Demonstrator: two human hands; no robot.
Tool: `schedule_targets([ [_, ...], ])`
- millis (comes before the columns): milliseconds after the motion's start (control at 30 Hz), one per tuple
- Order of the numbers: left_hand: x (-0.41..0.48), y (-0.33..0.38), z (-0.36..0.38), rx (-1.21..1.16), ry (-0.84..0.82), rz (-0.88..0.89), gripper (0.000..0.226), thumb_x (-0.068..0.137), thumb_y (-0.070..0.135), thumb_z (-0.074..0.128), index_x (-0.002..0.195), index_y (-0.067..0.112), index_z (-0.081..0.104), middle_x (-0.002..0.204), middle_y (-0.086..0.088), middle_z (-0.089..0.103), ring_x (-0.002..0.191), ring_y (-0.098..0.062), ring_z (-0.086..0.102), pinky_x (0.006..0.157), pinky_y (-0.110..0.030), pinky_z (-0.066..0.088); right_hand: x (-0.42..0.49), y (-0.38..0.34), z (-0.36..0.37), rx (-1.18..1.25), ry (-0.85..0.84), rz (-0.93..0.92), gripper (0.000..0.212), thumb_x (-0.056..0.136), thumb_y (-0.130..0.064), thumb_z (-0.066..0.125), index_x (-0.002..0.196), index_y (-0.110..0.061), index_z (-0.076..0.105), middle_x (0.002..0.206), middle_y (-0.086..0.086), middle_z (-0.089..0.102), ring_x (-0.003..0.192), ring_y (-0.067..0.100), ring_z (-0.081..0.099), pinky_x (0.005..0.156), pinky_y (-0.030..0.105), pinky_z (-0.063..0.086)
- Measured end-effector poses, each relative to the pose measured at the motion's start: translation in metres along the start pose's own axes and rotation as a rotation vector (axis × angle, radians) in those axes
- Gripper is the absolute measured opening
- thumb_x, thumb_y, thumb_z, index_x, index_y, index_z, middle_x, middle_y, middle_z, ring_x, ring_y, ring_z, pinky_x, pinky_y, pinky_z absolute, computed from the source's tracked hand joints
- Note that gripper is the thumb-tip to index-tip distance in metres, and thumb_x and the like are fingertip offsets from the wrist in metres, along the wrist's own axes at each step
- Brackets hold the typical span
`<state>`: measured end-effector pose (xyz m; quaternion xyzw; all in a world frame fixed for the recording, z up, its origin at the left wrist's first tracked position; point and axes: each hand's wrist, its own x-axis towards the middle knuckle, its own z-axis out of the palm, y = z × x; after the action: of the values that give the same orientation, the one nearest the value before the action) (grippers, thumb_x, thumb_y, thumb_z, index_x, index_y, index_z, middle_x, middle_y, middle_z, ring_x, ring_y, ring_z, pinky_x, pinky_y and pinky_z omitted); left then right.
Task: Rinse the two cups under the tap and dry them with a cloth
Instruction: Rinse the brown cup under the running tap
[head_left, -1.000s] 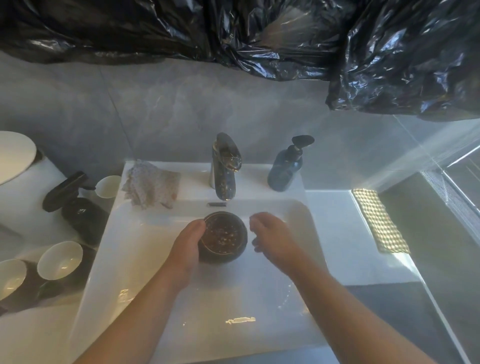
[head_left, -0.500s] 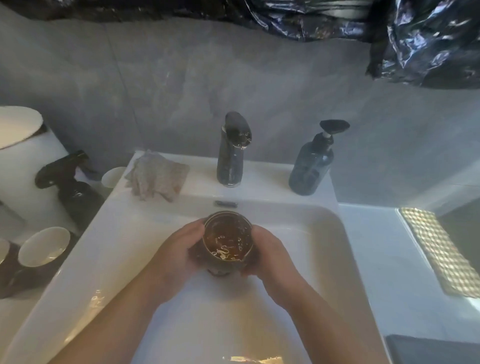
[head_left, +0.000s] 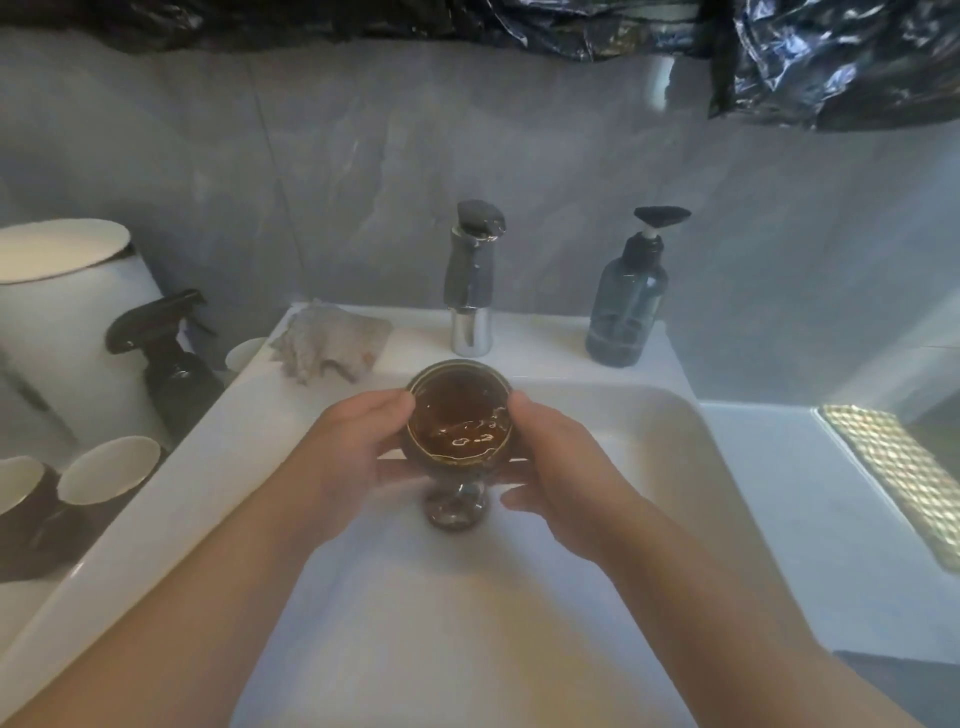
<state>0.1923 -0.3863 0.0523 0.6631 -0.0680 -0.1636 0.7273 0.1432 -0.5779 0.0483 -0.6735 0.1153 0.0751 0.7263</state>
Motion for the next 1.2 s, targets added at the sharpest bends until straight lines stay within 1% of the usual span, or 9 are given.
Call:
schedule_targets([
  [167,-0.001,0.001,-0.004,0.125,-0.063,-0.014,0.028,0.105,0.021,0.046,0.098,0.014,0.073,0.086,-0.005,0.074,0.076,-0.016,0.070,0.076,-0.034,0.058,0.001,0.005,0.000,0.075,-0.014,-0.076,0.035,0.106,-0.034,0.042,0.125,-0.016,0.065,0.116,0.014,0.071,0.097,0.027,0.073,0.071,0.035,0.062],
  [267,-0.002,0.004,0.001,0.158,-0.009,-0.011,0.028,0.105,0.028,0.046,0.091,0.018,0.068,0.079,-0.004,0.067,0.072,-0.019,0.063,0.073,-0.034,0.053,0.000,0.007,-0.001,0.044,-0.022,-0.141,0.033,0.106,-0.029,0.042,0.126,-0.013,0.063,0.118,0.015,0.070,0.100,0.028,0.073,0.085,0.044,0.061],
  [467,-0.010,0.008,0.008,0.186,0.036,0.113,0.031,0.101,0.040,0.054,0.101,0.014,0.071,0.095,-0.014,0.073,0.077,-0.025,0.070,0.069,-0.033,0.061,-0.010,-0.001,-0.004,-0.131,-0.020,-0.312,0.032,0.106,-0.031,0.042,0.127,-0.018,0.062,0.111,0.010,0.069,0.091,0.027,0.068,0.075,0.035,0.057],
  [600,-0.015,0.011,0.003,0.121,-0.005,0.161,0.033,0.100,0.035,0.058,0.116,0.008,0.068,0.103,-0.014,0.072,0.087,-0.028,0.070,0.083,-0.043,0.059,-0.021,-0.006,-0.003,-0.176,-0.024,-0.384,0.032,0.106,-0.023,0.045,0.135,-0.026,0.059,0.124,0.009,0.068,0.112,0.032,0.065,0.098,0.047,0.053],
  [767,-0.020,0.015,0.003,0.081,-0.102,0.207,0.022,0.100,0.020,0.057,0.090,0.015,0.075,0.080,-0.001,0.074,0.080,-0.021,0.068,0.099,-0.047,0.049,-0.028,-0.011,-0.003,-0.166,-0.043,-0.427,0.042,0.100,-0.014,0.051,0.140,-0.024,0.055,0.124,0.002,0.071,0.123,0.027,0.061,0.110,0.055,0.041],
  [933,-0.020,0.017,0.002,0.074,-0.134,0.194,0.021,0.096,0.004,0.053,0.103,0.012,0.071,0.101,-0.014,0.067,0.089,-0.025,0.063,0.101,-0.042,0.047,-0.024,-0.012,-0.004,-0.124,-0.059,-0.478,0.046,0.079,-0.006,0.058,0.121,-0.020,0.068,0.115,0.004,0.074,0.114,0.025,0.065,0.113,0.055,0.039],
  [1000,-0.020,0.018,0.004,0.049,-0.142,0.221,0.025,0.091,0.003,0.057,0.113,0.010,0.068,0.104,-0.013,0.067,0.093,-0.024,0.063,0.095,-0.036,0.048,-0.023,-0.012,-0.003,-0.105,-0.037,-0.507,0.039,0.076,-0.009,0.062,0.113,-0.019,0.070,0.108,0.003,0.076,0.107,0.021,0.068,0.113,0.049,0.041],
  [1100,-0.019,0.018,0.005,0.024,-0.169,0.315,0.036,0.077,0.016,0.071,0.113,0.015,0.070,0.102,-0.004,0.075,0.095,-0.015,0.068,0.096,-0.031,0.049,-0.019,-0.010,0.001,-0.112,-0.051,-0.571,0.045,0.083,-0.025,0.069,0.126,-0.011,0.065,0.120,0.012,0.071,0.118,0.023,0.065,0.111,0.041,0.043],
  [1200,-0.017,0.019,0.005,0.000,-0.179,0.402,0.024,0.081,0.007,0.076,0.102,0.017,0.071,0.089,0.003,0.078,0.086,-0.007,0.072,0.098,-0.031,0.050,-0.015,-0.010,0.003,-0.125,-0.040,-0.612,0.054,0.079,-0.034,0.075,0.127,-0.012,0.065,0.124,0.018,0.068,0.123,0.033,0.061,0.114,0.047,0.041],
])
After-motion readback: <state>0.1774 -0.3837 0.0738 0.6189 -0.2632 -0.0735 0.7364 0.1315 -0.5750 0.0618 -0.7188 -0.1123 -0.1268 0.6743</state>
